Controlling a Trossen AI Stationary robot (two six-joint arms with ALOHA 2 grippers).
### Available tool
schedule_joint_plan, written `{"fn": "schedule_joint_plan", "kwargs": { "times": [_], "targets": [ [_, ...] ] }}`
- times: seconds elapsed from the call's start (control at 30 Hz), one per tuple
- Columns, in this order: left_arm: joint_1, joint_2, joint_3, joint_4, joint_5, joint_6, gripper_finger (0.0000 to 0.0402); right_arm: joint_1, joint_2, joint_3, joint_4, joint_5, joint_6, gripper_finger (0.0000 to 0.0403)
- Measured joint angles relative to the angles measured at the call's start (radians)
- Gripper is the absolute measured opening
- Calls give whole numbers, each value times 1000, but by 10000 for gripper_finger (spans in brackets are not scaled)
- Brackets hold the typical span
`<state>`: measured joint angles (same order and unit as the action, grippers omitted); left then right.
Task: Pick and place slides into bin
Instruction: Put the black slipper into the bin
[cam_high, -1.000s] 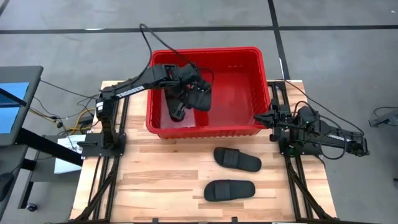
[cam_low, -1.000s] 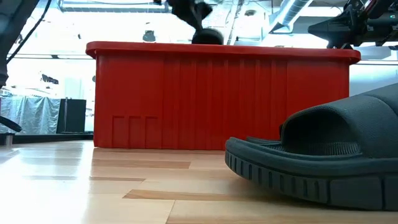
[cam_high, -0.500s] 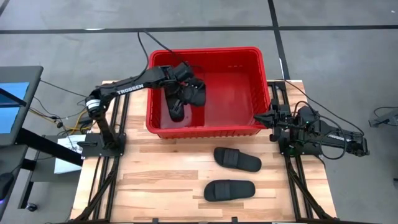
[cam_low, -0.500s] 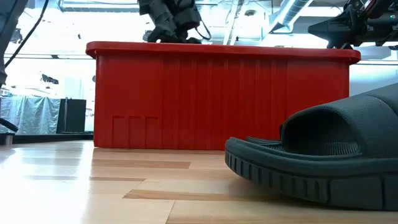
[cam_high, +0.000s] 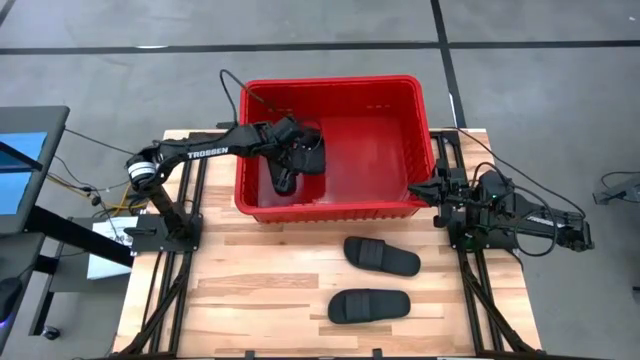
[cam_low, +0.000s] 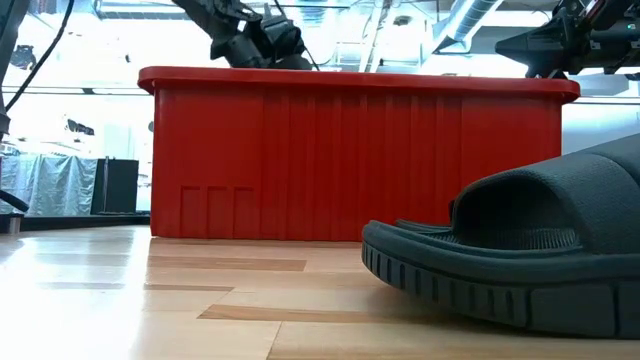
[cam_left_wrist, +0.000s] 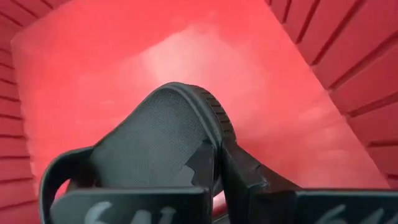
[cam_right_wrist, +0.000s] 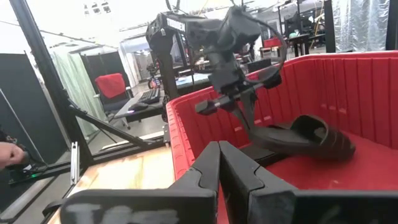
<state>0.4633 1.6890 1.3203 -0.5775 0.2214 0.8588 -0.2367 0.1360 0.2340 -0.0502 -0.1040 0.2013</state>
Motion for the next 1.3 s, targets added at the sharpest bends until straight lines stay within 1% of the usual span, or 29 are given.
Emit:
{"fn": "schedule_joint_plan", "kwargs": {
  "times": [0.13, 0.47, 0.63, 0.87, 1.3],
  "targets": [
    [1, 0, -64, 54, 3, -4, 0, 0, 0, 0, 0, 0, 0, 0],
    [2, 0, -131, 71, 28, 2, 0, 0, 0, 0, 0, 0, 0, 0],
    [2, 0, -132, 65, 50, -68, 7, 0, 0, 0, 0, 0, 0, 0],
    [2, 0, -132, 62, 50, -159, 47, 0, 0, 0, 0, 0, 0, 0],
    [2, 0, -132, 52, 50, -170, 133, 0, 0, 0, 0, 0, 0, 0]
  ]
}}
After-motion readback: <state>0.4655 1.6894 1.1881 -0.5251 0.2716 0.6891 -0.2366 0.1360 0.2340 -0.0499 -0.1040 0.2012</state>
